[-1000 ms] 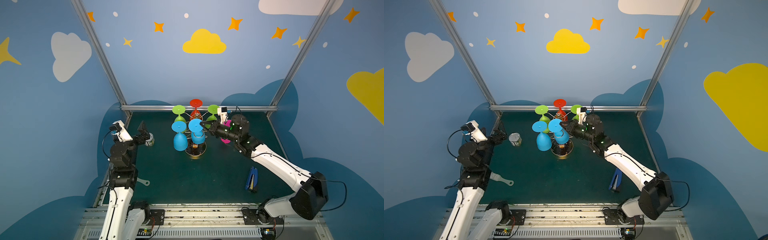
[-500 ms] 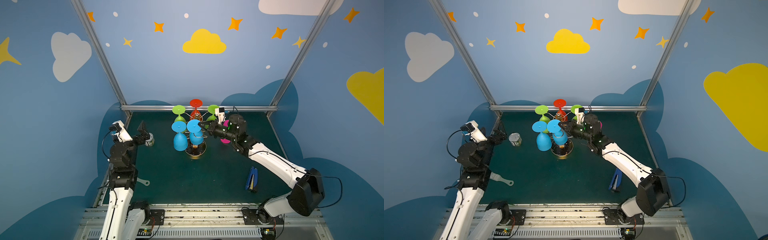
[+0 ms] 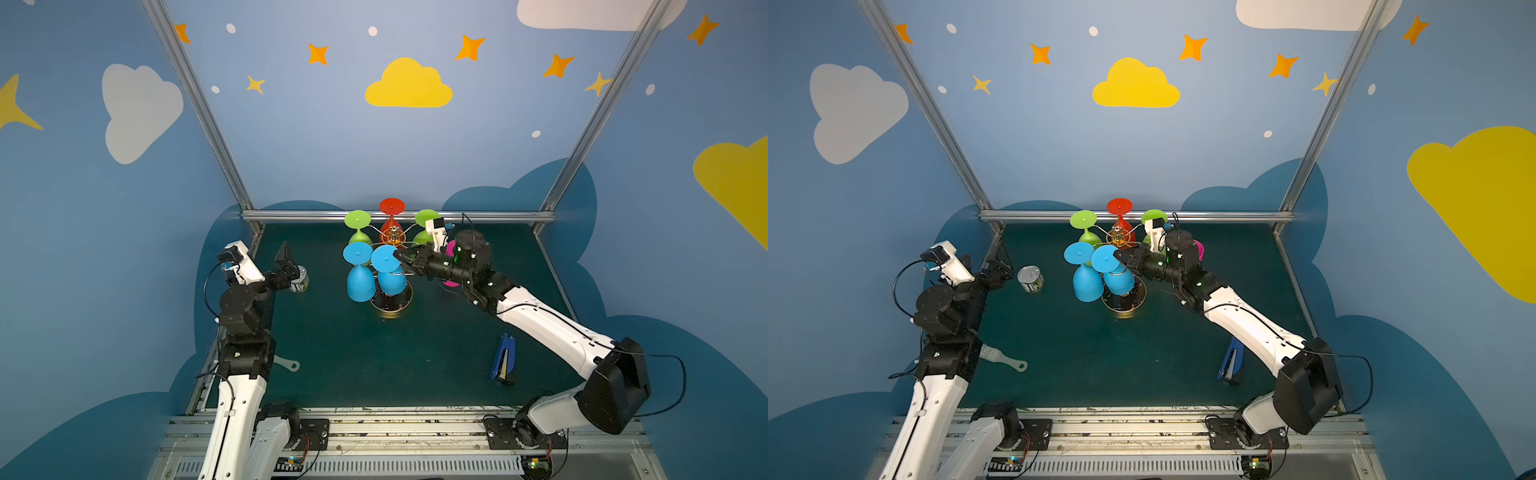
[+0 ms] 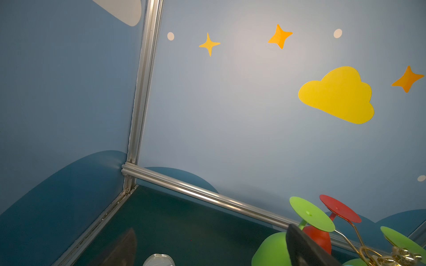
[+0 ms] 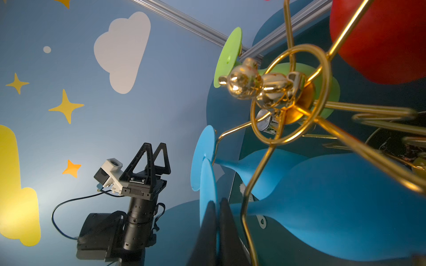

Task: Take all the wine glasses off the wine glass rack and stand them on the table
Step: 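Pull the blue glass off the rack toward the robot with the right gripper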

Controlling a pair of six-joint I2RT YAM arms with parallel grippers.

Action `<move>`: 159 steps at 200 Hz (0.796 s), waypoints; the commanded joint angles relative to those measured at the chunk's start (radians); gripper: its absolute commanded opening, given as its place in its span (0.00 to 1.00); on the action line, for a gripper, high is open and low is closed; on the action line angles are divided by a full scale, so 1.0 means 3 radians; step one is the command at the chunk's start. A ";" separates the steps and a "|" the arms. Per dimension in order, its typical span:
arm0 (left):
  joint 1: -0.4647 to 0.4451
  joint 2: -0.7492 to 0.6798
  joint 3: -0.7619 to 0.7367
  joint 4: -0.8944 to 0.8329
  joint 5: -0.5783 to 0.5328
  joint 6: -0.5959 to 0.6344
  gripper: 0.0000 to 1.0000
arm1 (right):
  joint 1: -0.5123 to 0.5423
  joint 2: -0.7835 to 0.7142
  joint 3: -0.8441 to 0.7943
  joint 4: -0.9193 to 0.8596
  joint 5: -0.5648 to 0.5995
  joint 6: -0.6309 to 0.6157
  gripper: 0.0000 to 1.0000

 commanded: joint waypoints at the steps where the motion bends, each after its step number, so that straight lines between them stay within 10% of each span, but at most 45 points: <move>1: 0.0010 -0.0032 -0.0006 0.0015 -0.0033 0.0038 1.00 | 0.0049 -0.0177 0.0003 -0.0087 -0.0004 -0.0169 0.00; 159: 0.0005 -0.0051 -0.0004 0.0010 -0.0034 0.0015 0.99 | 0.0174 -0.1161 -0.0689 -0.0745 0.0268 -0.0711 0.00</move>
